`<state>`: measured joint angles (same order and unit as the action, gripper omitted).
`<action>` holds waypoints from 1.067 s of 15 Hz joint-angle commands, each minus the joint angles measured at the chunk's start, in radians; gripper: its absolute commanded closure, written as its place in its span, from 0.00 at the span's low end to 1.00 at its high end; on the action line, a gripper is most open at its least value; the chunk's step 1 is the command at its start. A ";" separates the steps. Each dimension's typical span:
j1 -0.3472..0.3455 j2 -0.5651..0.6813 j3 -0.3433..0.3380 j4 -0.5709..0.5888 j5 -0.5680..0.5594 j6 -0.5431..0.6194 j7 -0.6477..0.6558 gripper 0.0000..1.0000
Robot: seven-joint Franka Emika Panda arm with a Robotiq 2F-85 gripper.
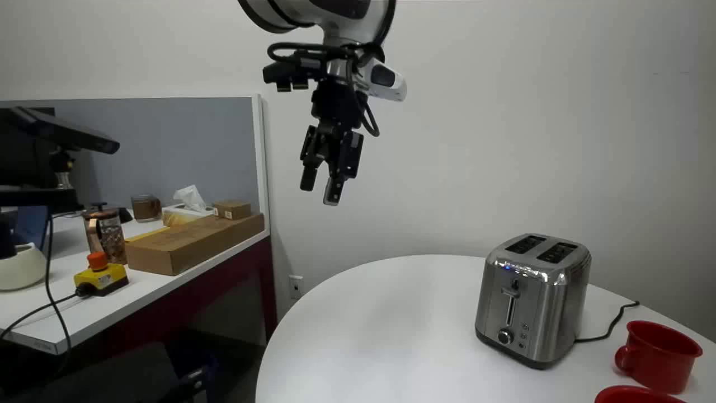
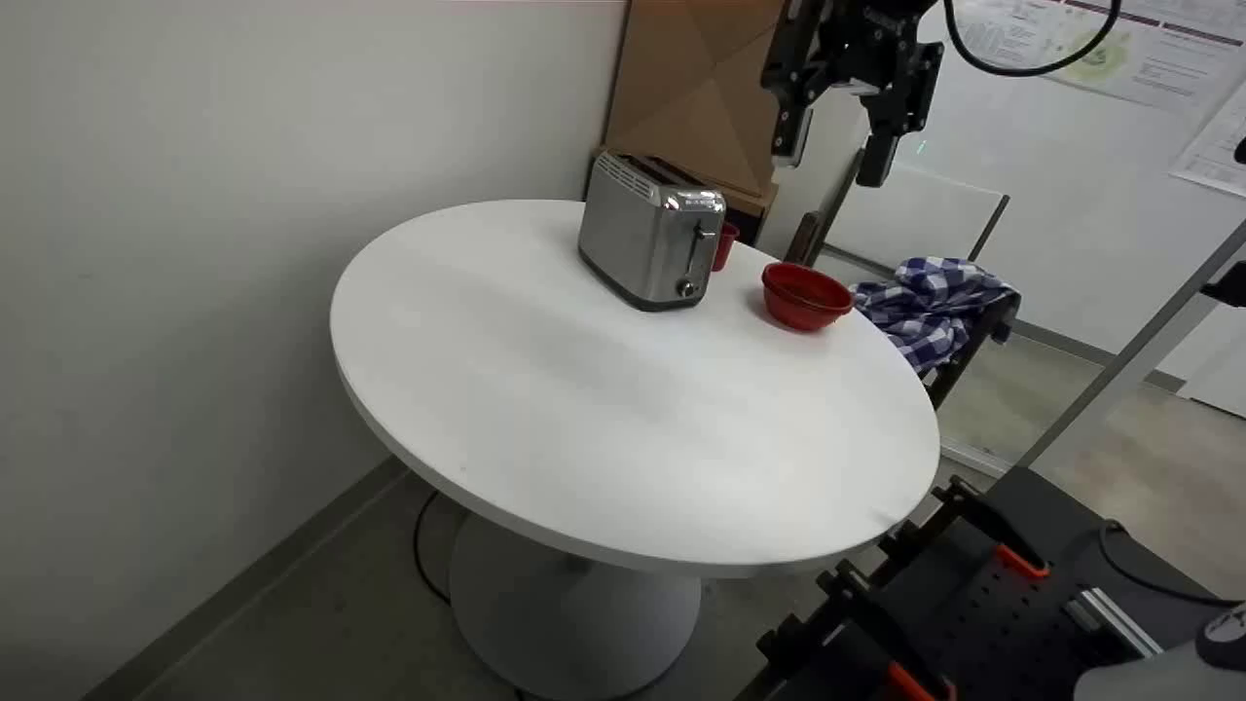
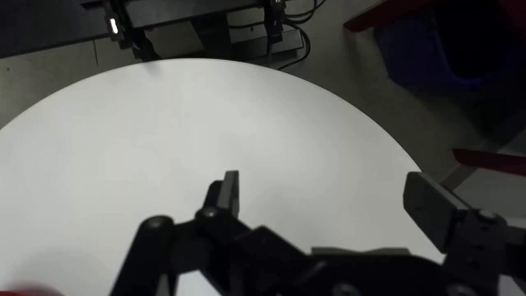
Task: Press down on the press handle on the toaster
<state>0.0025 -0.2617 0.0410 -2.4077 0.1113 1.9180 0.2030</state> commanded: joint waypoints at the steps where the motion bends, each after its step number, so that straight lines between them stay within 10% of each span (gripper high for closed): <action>1: 0.001 0.000 -0.001 0.001 0.000 -0.001 0.000 0.00; 16: -0.028 0.070 -0.025 0.132 -0.164 -0.014 -0.110 0.00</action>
<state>-0.0071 -0.2466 0.0290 -2.3623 0.0336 1.9157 0.1461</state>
